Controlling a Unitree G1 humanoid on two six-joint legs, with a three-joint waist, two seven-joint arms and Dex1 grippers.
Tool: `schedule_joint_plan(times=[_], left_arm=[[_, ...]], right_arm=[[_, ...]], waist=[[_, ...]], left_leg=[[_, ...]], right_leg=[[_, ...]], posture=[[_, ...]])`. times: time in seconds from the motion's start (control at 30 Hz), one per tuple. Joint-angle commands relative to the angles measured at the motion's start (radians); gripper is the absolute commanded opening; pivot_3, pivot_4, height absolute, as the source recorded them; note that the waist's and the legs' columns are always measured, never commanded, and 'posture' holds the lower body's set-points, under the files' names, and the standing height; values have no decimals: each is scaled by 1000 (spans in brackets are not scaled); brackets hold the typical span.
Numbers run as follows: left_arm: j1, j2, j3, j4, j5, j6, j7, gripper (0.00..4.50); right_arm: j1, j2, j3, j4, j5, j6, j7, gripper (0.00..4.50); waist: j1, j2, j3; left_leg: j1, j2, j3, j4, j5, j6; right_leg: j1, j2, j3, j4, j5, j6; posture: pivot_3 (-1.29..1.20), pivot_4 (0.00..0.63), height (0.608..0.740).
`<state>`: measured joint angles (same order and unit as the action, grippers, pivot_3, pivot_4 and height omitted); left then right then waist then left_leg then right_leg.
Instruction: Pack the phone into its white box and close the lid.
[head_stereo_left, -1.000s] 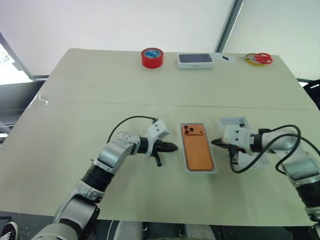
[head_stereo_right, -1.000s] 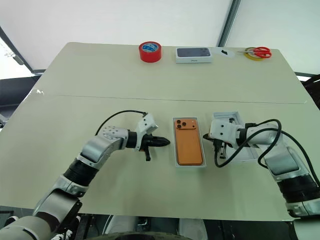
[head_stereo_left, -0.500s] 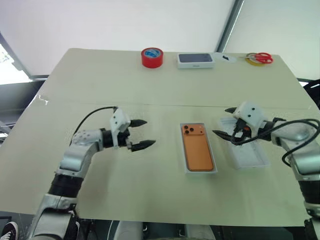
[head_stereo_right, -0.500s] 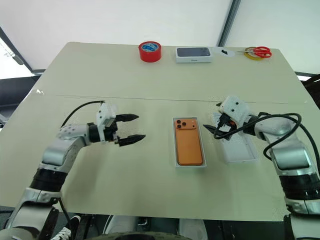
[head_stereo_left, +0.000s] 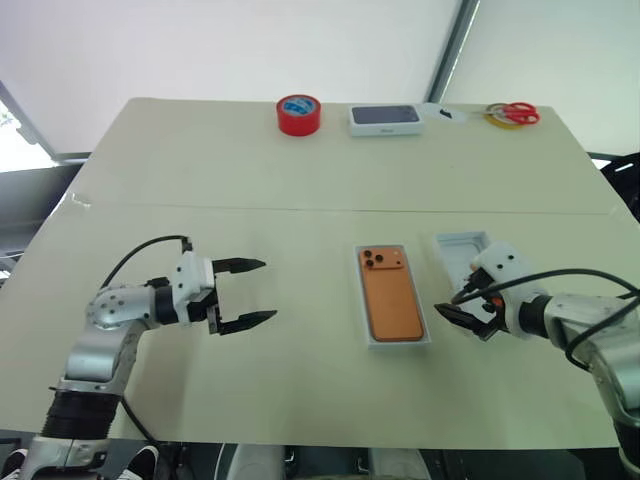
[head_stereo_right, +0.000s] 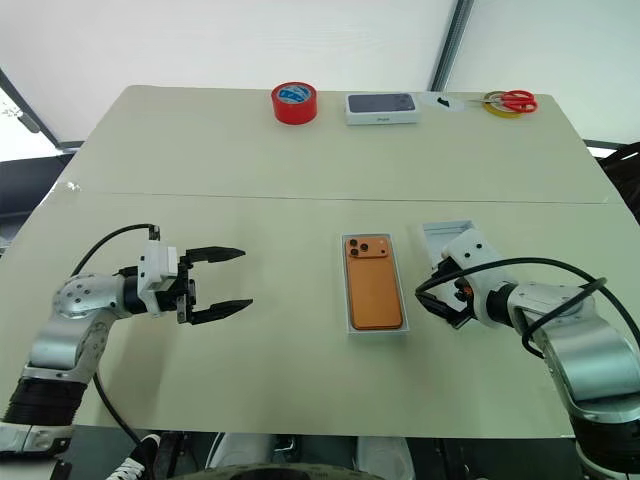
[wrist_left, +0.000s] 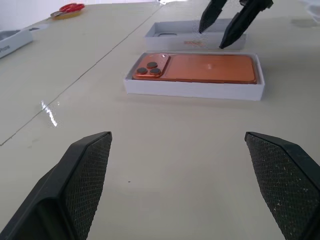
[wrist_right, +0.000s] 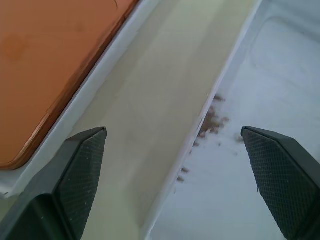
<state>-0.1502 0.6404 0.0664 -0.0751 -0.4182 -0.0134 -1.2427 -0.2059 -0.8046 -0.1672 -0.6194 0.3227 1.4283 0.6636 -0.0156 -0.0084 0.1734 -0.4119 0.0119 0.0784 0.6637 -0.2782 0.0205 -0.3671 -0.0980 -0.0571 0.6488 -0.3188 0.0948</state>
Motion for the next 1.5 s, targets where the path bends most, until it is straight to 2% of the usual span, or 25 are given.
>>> schedule_joint_plan(times=[0.03,0.2,0.53,0.63,0.87,0.9,1.07,1.17,1.27,1.33,1.4,1.47,1.5], left_arm=[[16,19,21,-61,-24,-24,-8,4479],[30,6,7,-103,-20,-18,33,4479],[102,-19,-9,-186,-8,-8,124,4479],[124,-23,-11,-201,-5,-7,150,4500],[127,-21,-26,-229,-2,8,186,4500],[123,-20,-28,-228,-1,8,189,4500],[99,-23,-36,-204,6,4,204,4500],[90,-22,-46,-193,-22,36,193,3636],[87,-33,-54,-197,-18,41,207,2134],[76,-53,-51,-194,-19,49,233,1072],[70,-59,-50,-187,-29,67,231,76],[58,-73,-50,-178,-22,73,244,76],[49,-82,-51,-173,-14,71,255,76]], right_arm=[[-120,20,-19,41,53,178,-45,4500],[-212,-2,27,136,170,186,-100,4500],[-292,-55,110,259,355,186,-300,4500],[-291,-51,128,281,398,186,-353,3689],[-279,-15,124,329,494,186,-518,219],[-281,-9,121,335,511,186,-543,98],[-296,26,93,357,581,186,-651,98],[-313,58,63,336,573,186,-664,0],[-305,-8,120,278,471,58,-587,0],[-296,17,102,289,428,-51,-556,0],[-286,23,133,285,348,-240,-486,0],[-288,46,159,284,296,-377,-426,0],[-310,93,136,301,310,-403,-420,0]], waist=[[-3,1,0],[-1,2,0],[-3,2,0],[-2,2,0],[-2,0,-1],[-2,-1,-2],[-3,-5,-5],[-7,-5,-5],[-5,-3,-4],[-2,-3,-4],[0,-3,-4],[1,-2,-4],[1,-3,-4]], left_leg=[[0,0,0,0,0,0],[-2,0,0,-1,0,0],[-4,0,1,0,0,0],[-4,0,1,0,0,0],[-4,0,1,0,0,0],[-4,0,1,0,0,0],[-4,0,1,1,0,1],[-4,0,1,1,0,1],[-4,0,1,1,0,1],[-7,0,1,1,0,1],[-7,0,1,1,0,1],[-8,0,2,2,0,1],[-8,0,2,2,0,1]], right_leg=[[-1,0,0,0,0,0],[-2,0,0,0,0,0],[-4,0,0,1,0,0],[-4,0,0,1,0,0],[-4,1,0,1,0,0],[-4,1,0,1,0,0],[-3,1,0,1,0,0],[-3,1,0,1,0,0],[-4,1,0,1,0,0],[-6,2,0,1,0,0],[-6,2,0,1,0,0],[-7,2,0,1,0,1],[-7,3,0,1,0,1]], posture=[[0,150,730],[0,150,730],[0,150,730],[0,150,730],[0,150,730],[0,150,730],[0,150,730],[0,150,730],[0,150,730],[0,150,730],[0,150,730],[0,150,730],[0,150,730]])
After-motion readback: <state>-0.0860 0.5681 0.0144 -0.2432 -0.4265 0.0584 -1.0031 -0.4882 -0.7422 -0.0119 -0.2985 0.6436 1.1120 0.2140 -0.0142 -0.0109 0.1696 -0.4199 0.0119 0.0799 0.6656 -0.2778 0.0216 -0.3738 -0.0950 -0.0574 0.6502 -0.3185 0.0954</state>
